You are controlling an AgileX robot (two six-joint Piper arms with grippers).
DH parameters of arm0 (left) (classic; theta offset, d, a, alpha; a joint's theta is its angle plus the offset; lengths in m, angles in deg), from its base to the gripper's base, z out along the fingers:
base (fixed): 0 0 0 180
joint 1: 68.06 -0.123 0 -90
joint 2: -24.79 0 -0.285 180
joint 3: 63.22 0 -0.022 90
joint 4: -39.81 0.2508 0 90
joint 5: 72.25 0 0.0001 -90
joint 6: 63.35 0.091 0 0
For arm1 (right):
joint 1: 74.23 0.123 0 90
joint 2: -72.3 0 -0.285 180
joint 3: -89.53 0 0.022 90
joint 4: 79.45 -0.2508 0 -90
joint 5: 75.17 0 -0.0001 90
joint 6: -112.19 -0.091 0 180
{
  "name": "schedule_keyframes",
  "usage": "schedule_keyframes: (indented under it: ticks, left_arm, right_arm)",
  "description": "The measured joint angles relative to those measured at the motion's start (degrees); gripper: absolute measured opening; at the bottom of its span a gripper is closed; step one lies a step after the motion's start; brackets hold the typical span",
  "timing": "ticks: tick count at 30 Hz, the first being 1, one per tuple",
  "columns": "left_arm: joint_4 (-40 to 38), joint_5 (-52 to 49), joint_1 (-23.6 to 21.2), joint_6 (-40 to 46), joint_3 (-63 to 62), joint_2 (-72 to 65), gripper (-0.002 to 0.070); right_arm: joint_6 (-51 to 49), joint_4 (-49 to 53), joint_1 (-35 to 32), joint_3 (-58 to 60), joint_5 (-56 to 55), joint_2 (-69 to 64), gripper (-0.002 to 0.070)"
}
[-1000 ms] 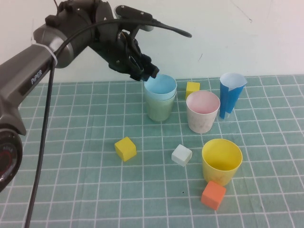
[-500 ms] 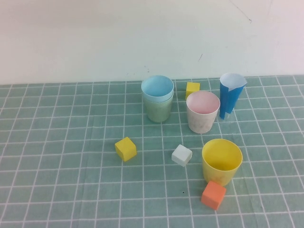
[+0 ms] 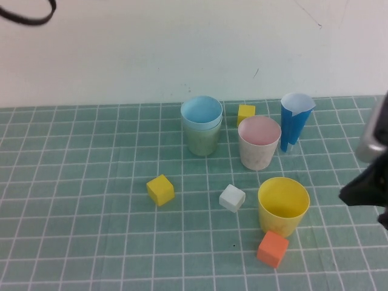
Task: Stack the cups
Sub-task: Pick up the yellow cup, then place the yellow cup on the pink cup
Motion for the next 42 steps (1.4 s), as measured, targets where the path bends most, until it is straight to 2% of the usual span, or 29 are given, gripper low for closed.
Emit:
schedule_keyframes:
  ticks: [3, 5, 10, 12, 16, 21, 24, 26, 29, 32, 37, 42]
  left_arm:
    - [0.0, 6.6, 0.0, 0.3, 10.9, 4.9, 0.0000]
    - [0.0, 10.8, 0.0, 0.7, 18.5, 8.2, 0.0000]
    - [0.3, 21.6, 0.0, 0.8, 35.2, 15.7, -0.0001]
    - [0.9, 25.3, 0.0, 0.8, 40.9, 18.3, -0.0001]
    - [1.7, 29.5, 0.0, 0.8, 48.0, 21.9, -0.0001]
    - [4.8, 28.7, 0.0, 0.9, 52.2, 24.9, -0.0001]
    - [7.4, 27.7, 0.0, 0.9, 53.9, 26.5, -0.0001]
    - [8.8, 26.9, 0.0, 0.9, 54.9, 27.6, -0.0001]
    - [10.1, 24.0, 0.0, 0.9, 55.4, 29.5, -0.0001]
    - [10.8, 19.2, 0.0, 0.9, 55.7, 31.5, -0.0001]
    - [11.0, 12.4, 0.0, 0.9, 55.7, 33.1, -0.0002]
    - [11.0, 11.5, 0.0, 0.9, 57.9, 33.3, -0.0002]
  right_arm:
    - [-0.1, 2.0, 5.3, -4.3, -1.8, -6.0, 0.0021]
    - [-0.1, 3.3, 7.5, -6.9, -1.9, -8.7, 0.0073]
    - [0.1, 5.8, 9.7, -12.4, -2.1, -15.1, 0.0363]
    - [0.1, 6.3, 9.7, -13.7, -3.0, -16.8, 0.0448]
    - [0.1, 6.8, 9.7, -14.8, -6.2, -19.8, 0.0487]
    - [0.1, 6.9, 9.7, -15.0, -8.7, -24.2, 0.0476]
    - [0.3, 7.1, 9.7, -15.0, -9.2, -26.7, 0.0438]
    - [0.4, 7.1, 9.7, -15.0, -9.2, -27.8, 0.0365]
    - [0.5, 7.1, 9.7, -15.7, -9.0, -27.9, 0.0152]
    - [0.5, 6.7, 9.7, -18.9, -7.7, -27.8, 0.0044]
    - [0.5, 5.0, 9.7, -29.5, -3.7, -27.2, 0.0020]
    - [-1.1, 4.6, 9.7, -42.2, -2.7, -27.1, 0.0020]
